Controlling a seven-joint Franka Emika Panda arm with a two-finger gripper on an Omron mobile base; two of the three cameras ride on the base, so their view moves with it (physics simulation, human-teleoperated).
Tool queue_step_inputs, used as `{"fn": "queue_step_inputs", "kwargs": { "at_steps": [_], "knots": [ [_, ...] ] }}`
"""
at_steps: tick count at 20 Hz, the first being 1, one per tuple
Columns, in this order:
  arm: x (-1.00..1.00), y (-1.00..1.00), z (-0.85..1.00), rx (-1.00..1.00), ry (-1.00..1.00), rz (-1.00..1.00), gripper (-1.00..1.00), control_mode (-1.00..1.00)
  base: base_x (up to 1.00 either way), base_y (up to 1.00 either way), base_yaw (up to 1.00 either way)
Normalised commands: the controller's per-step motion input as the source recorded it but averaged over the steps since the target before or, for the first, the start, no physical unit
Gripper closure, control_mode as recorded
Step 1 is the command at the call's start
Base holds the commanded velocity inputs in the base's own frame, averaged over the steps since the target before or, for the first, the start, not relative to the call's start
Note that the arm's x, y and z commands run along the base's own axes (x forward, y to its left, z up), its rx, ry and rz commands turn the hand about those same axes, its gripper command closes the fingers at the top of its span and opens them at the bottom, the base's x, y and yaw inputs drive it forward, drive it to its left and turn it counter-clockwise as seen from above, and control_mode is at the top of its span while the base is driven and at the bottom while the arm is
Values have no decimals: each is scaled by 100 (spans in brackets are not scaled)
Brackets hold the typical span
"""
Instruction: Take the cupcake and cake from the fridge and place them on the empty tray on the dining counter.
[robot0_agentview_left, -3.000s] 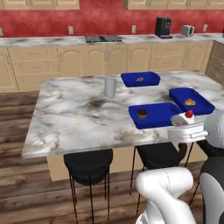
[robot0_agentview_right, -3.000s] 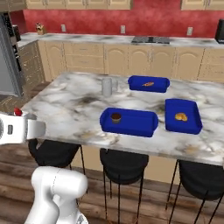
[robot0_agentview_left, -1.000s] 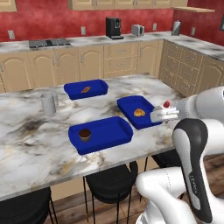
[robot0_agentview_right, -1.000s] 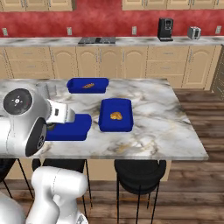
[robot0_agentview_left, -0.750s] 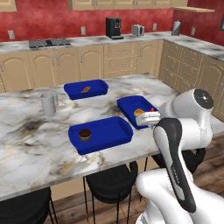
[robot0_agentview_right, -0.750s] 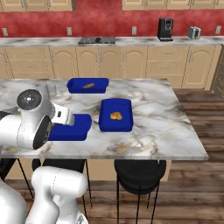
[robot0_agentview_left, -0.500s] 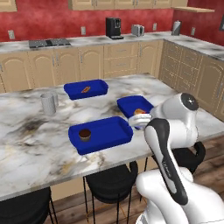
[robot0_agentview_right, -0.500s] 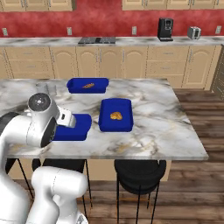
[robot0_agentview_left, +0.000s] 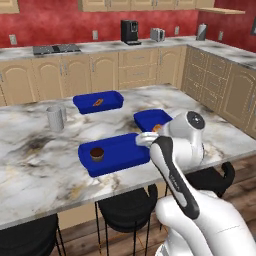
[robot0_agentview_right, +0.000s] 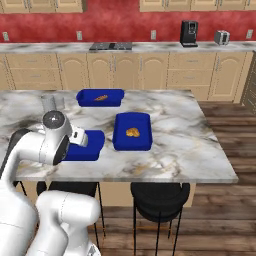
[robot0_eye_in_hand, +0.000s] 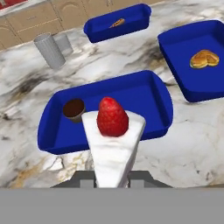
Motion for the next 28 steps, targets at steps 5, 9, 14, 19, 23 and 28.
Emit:
{"fn": "queue_step_inputs", "kwargs": {
  "at_steps": [5, 9, 14, 19, 23, 28],
  "knots": [
    [34, 10, -24, 0, 19, 0, 100, -100, 0, 0, 0],
    [33, 23, -28, 0, 6, 0, 100, -100, 0, 0, 0],
    [23, 21, -26, -6, 0, 0, 100, -100, 0, 0, 0],
    [30, 13, -31, -8, 0, 0, 100, -100, 0, 0, 0],
    [27, 1, -27, -4, 0, 0, 100, -100, 0, 0, 0],
    [19, 0, -23, -1, 0, 0, 100, -100, 0, 0, 0]
  ]
}}
